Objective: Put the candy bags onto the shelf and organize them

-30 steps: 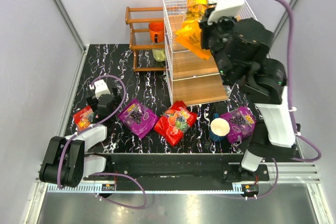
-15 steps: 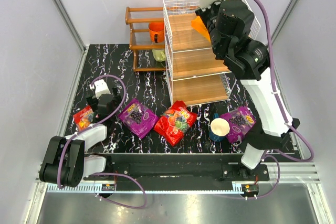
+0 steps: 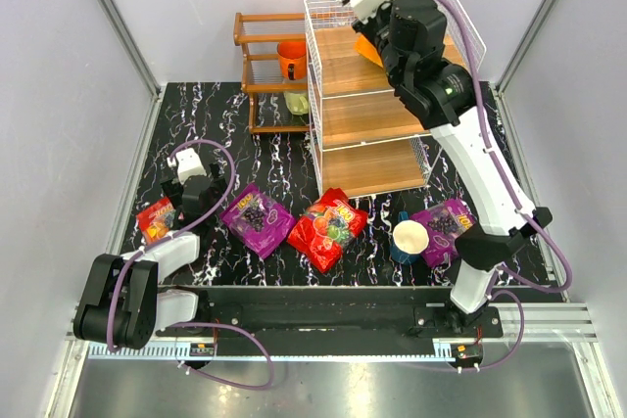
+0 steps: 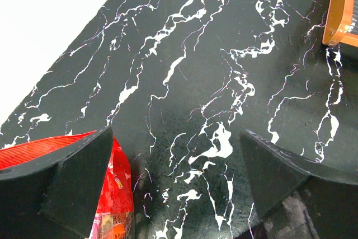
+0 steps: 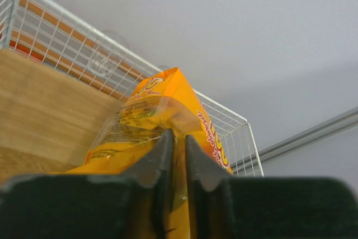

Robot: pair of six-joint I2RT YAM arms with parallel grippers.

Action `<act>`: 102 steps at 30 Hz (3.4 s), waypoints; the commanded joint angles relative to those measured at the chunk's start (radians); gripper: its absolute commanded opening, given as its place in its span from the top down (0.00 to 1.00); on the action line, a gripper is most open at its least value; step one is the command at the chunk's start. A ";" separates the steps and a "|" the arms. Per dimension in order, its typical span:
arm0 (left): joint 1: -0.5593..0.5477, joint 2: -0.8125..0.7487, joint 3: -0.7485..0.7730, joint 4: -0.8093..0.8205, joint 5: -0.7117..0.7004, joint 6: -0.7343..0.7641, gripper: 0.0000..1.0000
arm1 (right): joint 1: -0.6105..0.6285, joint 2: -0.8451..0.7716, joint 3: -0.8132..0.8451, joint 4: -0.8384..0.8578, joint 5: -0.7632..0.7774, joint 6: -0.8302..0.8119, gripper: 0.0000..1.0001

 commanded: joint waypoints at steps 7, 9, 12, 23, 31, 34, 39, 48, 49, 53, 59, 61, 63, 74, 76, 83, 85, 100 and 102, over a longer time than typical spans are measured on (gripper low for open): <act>-0.001 0.014 0.044 0.032 0.005 0.008 0.01 | -0.003 -0.150 -0.175 0.127 -0.167 0.123 0.31; -0.004 0.015 0.043 0.031 0.006 0.009 0.01 | -0.004 -0.245 -0.320 0.288 -0.161 0.164 0.22; -0.003 0.017 0.047 0.029 0.009 0.011 0.01 | -0.004 -0.383 -0.493 0.486 -0.150 0.227 0.16; -0.003 0.017 0.047 0.028 0.014 0.014 0.01 | -0.004 -0.555 -0.530 0.221 -0.160 0.550 0.21; -0.003 0.017 0.049 0.025 0.014 0.014 0.01 | -0.003 -0.578 -0.625 0.130 -0.190 0.704 0.12; -0.003 0.020 0.050 0.023 0.014 0.014 0.01 | -0.003 -0.570 -0.671 0.156 -0.184 0.724 0.10; -0.001 0.019 0.049 0.023 0.014 0.012 0.01 | -0.004 -0.527 -0.683 0.171 -0.083 0.724 0.09; -0.003 0.020 0.055 0.019 0.011 0.009 0.01 | -0.009 -0.483 -0.705 0.188 0.176 0.648 0.21; -0.003 0.020 0.055 0.017 0.009 0.009 0.01 | -0.014 -0.483 -0.706 0.188 0.192 0.643 0.22; -0.003 0.022 0.055 0.016 0.008 0.009 0.01 | -0.041 -0.470 -0.708 0.190 0.238 0.646 0.22; -0.003 0.023 0.056 0.014 0.009 0.008 0.01 | -0.102 -0.449 -0.688 0.172 0.216 0.670 0.21; -0.003 0.023 0.056 0.012 0.009 0.009 0.01 | -0.121 -0.447 -0.685 0.172 0.224 0.681 0.21; -0.003 0.023 0.056 0.012 0.009 0.008 0.01 | -0.149 -0.441 -0.677 0.161 0.227 0.690 0.20; -0.003 0.025 0.059 0.011 0.008 0.009 0.01 | -0.170 -0.548 -0.670 0.145 -0.081 0.724 0.20; -0.003 0.025 0.059 0.011 0.009 0.009 0.01 | -0.170 -0.573 -0.653 0.136 -0.161 0.730 0.24; -0.003 0.026 0.063 0.008 0.012 0.014 0.01 | -0.167 -0.606 -0.553 0.101 -0.244 0.703 0.33; -0.003 0.028 0.063 0.006 0.020 0.017 0.01 | -0.169 -0.557 -0.468 0.071 -0.241 0.704 0.42; -0.003 0.029 0.069 -0.004 0.015 0.011 0.01 | -0.299 0.056 0.318 -0.214 -0.506 0.692 0.88; -0.003 0.032 0.070 -0.006 0.015 0.011 0.01 | -0.310 0.080 0.303 -0.209 -0.528 0.698 0.88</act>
